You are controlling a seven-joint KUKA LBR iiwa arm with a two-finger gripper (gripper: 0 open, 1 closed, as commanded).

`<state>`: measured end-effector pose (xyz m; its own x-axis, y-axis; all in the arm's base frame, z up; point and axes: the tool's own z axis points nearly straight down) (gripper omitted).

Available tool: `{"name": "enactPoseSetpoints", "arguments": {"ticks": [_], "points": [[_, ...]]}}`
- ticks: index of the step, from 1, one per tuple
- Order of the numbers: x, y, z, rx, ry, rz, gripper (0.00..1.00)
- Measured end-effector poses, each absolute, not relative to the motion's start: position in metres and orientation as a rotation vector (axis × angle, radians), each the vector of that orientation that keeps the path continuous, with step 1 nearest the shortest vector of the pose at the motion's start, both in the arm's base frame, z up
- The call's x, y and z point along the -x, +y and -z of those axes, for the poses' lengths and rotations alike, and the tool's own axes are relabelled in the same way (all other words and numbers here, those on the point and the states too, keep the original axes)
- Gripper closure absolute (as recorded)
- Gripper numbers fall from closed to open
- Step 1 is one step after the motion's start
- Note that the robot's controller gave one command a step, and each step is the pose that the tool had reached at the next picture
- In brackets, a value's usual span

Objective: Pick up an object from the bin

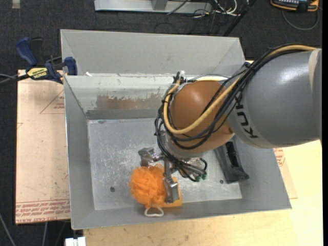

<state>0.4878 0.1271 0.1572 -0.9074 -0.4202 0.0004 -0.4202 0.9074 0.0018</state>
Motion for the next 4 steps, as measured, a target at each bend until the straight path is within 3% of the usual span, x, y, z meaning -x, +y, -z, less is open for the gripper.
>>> {"name": "enactPoseSetpoints", "arguments": {"ticks": [1,2,3,4], "points": [[-0.484,0.082,-0.139,-0.623,-3.081,0.004,0.00],[-0.486,0.084,-0.096,-1.093,-2.966,0.004,0.00],[-0.491,0.095,-0.079,-1.088,-2.987,-0.001,1.00],[-0.491,0.095,-0.079,-1.088,-2.988,-0.001,1.00]]}}
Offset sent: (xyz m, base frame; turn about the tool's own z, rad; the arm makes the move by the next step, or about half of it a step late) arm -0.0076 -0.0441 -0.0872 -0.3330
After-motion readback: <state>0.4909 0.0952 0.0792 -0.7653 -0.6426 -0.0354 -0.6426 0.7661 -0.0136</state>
